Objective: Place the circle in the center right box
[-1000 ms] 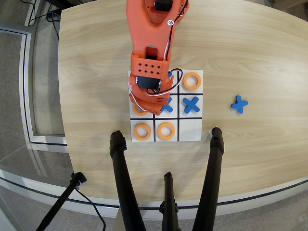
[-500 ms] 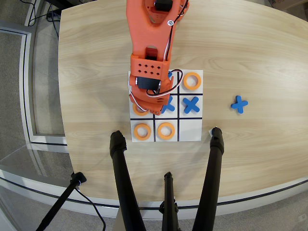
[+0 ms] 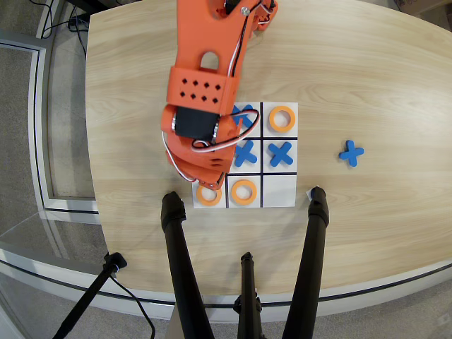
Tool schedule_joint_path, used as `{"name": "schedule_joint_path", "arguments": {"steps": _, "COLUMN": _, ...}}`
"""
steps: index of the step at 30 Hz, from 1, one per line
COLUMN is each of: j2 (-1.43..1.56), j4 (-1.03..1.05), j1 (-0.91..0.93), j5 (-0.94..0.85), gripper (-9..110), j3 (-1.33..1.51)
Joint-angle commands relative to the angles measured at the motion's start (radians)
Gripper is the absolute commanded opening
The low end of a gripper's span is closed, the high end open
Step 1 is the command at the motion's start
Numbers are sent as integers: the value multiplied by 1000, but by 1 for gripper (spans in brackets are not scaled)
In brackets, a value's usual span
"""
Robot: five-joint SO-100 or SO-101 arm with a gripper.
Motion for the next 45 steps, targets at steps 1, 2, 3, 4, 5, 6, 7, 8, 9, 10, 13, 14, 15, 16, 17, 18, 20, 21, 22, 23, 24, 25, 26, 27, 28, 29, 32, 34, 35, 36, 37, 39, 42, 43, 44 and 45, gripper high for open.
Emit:
{"name": "schedule_joint_path", "arguments": {"steps": 1, "j2": 137, "j4": 63, "j1": 51, "j5": -11, "gripper": 13, "j3": -23}}
{"name": "schedule_joint_path", "arguments": {"steps": 2, "j2": 178, "j4": 67, "j1": 61, "j5": -12, "gripper": 13, "j3": 8}}
{"name": "schedule_joint_path", "arguments": {"steps": 3, "j2": 222, "j4": 69, "j1": 71, "j5": -18, "gripper": 13, "j3": 46}}
{"name": "schedule_joint_path", "arguments": {"steps": 4, "j2": 270, "j4": 69, "j1": 78, "j5": -32, "gripper": 13, "j3": 94}}
{"name": "schedule_joint_path", "arguments": {"steps": 5, "j2": 322, "j4": 67, "j1": 84, "j5": -55, "gripper": 13, "j3": 147}}
{"name": "schedule_joint_path", "arguments": {"steps": 6, "j2": 373, "j4": 63, "j1": 91, "j5": -74, "gripper": 13, "j3": 207}}
{"name": "schedule_joint_path", "arguments": {"steps": 7, "j2": 426, "j4": 57, "j1": 94, "j5": -87, "gripper": 13, "j3": 270}}
{"name": "schedule_joint_path", "arguments": {"steps": 8, "j2": 480, "j4": 51, "j1": 95, "j5": -98, "gripper": 13, "j3": 331}}
{"name": "schedule_joint_path", "arguments": {"steps": 9, "j2": 532, "j4": 48, "j1": 95, "j5": -104, "gripper": 13, "j3": 390}}
{"name": "schedule_joint_path", "arguments": {"steps": 10, "j2": 583, "j4": 48, "j1": 95, "j5": -107, "gripper": 13, "j3": 442}}
{"name": "schedule_joint_path", "arguments": {"steps": 13, "j2": 706, "j4": 52, "j1": 91, "j5": -110, "gripper": 13, "j3": 558}}
{"name": "schedule_joint_path", "arguments": {"steps": 14, "j2": 738, "j4": 52, "j1": 89, "j5": -110, "gripper": 13, "j3": 591}}
{"name": "schedule_joint_path", "arguments": {"steps": 15, "j2": 767, "j4": 52, "j1": 86, "j5": -112, "gripper": 13, "j3": 621}}
{"name": "schedule_joint_path", "arguments": {"steps": 16, "j2": 795, "j4": 52, "j1": 84, "j5": -117, "gripper": 13, "j3": 650}}
{"name": "schedule_joint_path", "arguments": {"steps": 17, "j2": 822, "j4": 52, "j1": 83, "j5": -124, "gripper": 11, "j3": 681}}
{"name": "schedule_joint_path", "arguments": {"steps": 18, "j2": 848, "j4": 52, "j1": 81, "j5": -130, "gripper": 9, "j3": 709}}
{"name": "schedule_joint_path", "arguments": {"steps": 20, "j2": 905, "j4": 52, "j1": 72, "j5": -153, "gripper": 5, "j3": 769}}
{"name": "schedule_joint_path", "arguments": {"steps": 21, "j2": 933, "j4": 51, "j1": 64, "j5": -160, "gripper": 3, "j3": 802}}
{"name": "schedule_joint_path", "arguments": {"steps": 22, "j2": 965, "j4": 49, "j1": 57, "j5": -160, "gripper": 1, "j3": 841}}
{"name": "schedule_joint_path", "arguments": {"steps": 23, "j2": 1000, "j4": 51, "j1": 48, "j5": -161, "gripper": 0, "j3": 879}}
{"name": "schedule_joint_path", "arguments": {"steps": 24, "j2": 1042, "j4": 52, "j1": 40, "j5": -163, "gripper": 0, "j3": 922}}
{"name": "schedule_joint_path", "arguments": {"steps": 25, "j2": 1083, "j4": 52, "j1": 34, "j5": -163, "gripper": 0, "j3": 966}}
{"name": "schedule_joint_path", "arguments": {"steps": 26, "j2": 1127, "j4": 52, "j1": 29, "j5": -163, "gripper": 0, "j3": 1012}}
{"name": "schedule_joint_path", "arguments": {"steps": 27, "j2": 1170, "j4": 52, "j1": 28, "j5": -163, "gripper": 0, "j3": 1054}}
{"name": "schedule_joint_path", "arguments": {"steps": 28, "j2": 1215, "j4": 52, "j1": 28, "j5": -163, "gripper": 0, "j3": 1095}}
{"name": "schedule_joint_path", "arguments": {"steps": 29, "j2": 1258, "j4": 61, "j1": 28, "j5": -163, "gripper": 0, "j3": 1131}}
{"name": "schedule_joint_path", "arguments": {"steps": 32, "j2": 1361, "j4": 129, "j1": 40, "j5": -161, "gripper": 0, "j3": 1201}}
{"name": "schedule_joint_path", "arguments": {"steps": 34, "j2": 1414, "j4": 178, "j1": 55, "j5": -160, "gripper": 0, "j3": 1236}}
{"name": "schedule_joint_path", "arguments": {"steps": 35, "j2": 1440, "j4": 196, "j1": 63, "j5": -161, "gripper": 0, "j3": 1253}}
{"name": "schedule_joint_path", "arguments": {"steps": 36, "j2": 1466, "j4": 207, "j1": 71, "j5": -161, "gripper": 0, "j3": 1270}}
{"name": "schedule_joint_path", "arguments": {"steps": 37, "j2": 1493, "j4": 213, "j1": 77, "j5": -161, "gripper": 0, "j3": 1289}}
{"name": "schedule_joint_path", "arguments": {"steps": 39, "j2": 1546, "j4": 218, "j1": 87, "j5": -161, "gripper": 0, "j3": 1333}}
{"name": "schedule_joint_path", "arguments": {"steps": 42, "j2": 1601, "j4": 287, "j1": 92, "j5": -158, "gripper": 0, "j3": 1335}}
{"name": "schedule_joint_path", "arguments": {"steps": 43, "j2": 1618, "j4": 310, "j1": 92, "j5": -156, "gripper": 0, "j3": 1335}}
{"name": "schedule_joint_path", "arguments": {"steps": 44, "j2": 1638, "j4": 341, "j1": 98, "j5": -156, "gripper": 0, "j3": 1335}}
{"name": "schedule_joint_path", "arguments": {"steps": 45, "j2": 1657, "j4": 377, "j1": 114, "j5": -163, "gripper": 0, "j3": 1335}}
